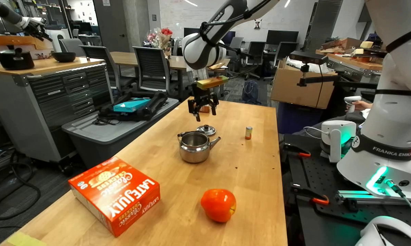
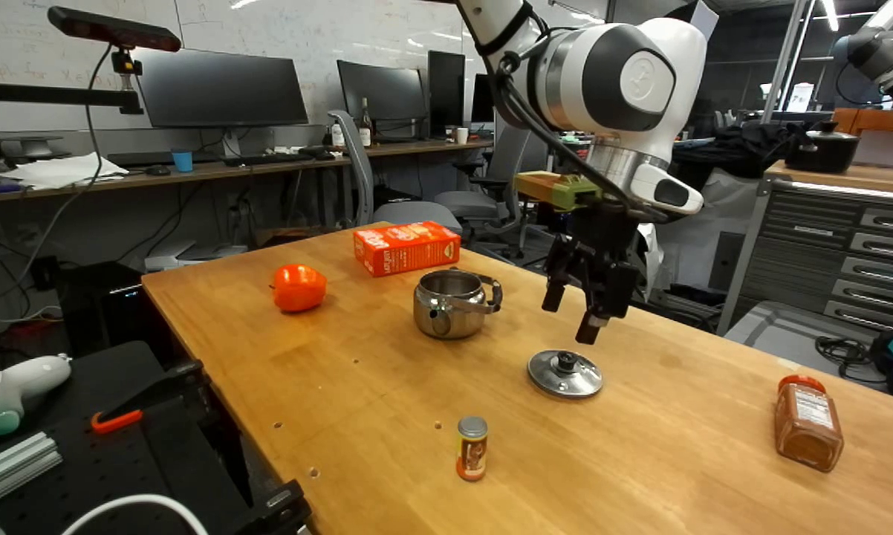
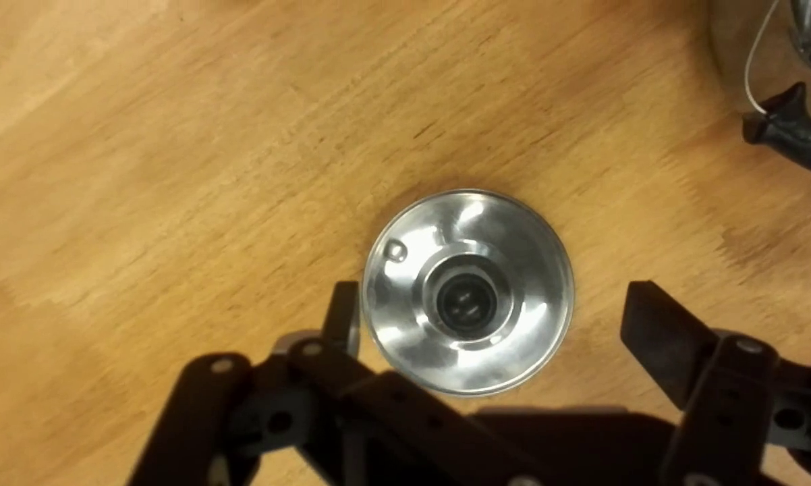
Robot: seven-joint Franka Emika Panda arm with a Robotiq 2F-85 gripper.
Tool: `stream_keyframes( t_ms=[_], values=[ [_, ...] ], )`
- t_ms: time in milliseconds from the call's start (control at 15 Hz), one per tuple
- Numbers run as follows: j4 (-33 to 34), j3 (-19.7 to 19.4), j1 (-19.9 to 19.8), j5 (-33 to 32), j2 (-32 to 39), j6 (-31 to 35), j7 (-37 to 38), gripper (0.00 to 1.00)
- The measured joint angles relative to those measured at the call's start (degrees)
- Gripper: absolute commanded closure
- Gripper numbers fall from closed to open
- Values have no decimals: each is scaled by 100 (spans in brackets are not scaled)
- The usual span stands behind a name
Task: Pick the lid and put it on the tea pot
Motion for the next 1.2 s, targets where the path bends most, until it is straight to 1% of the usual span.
stream_keyframes(
  t_ms=[400,1200],
  values=[
    [258,19,-37,332,29,-314,-44,0],
    [246,18,-43,345,32,-333,-46,0]
  ],
)
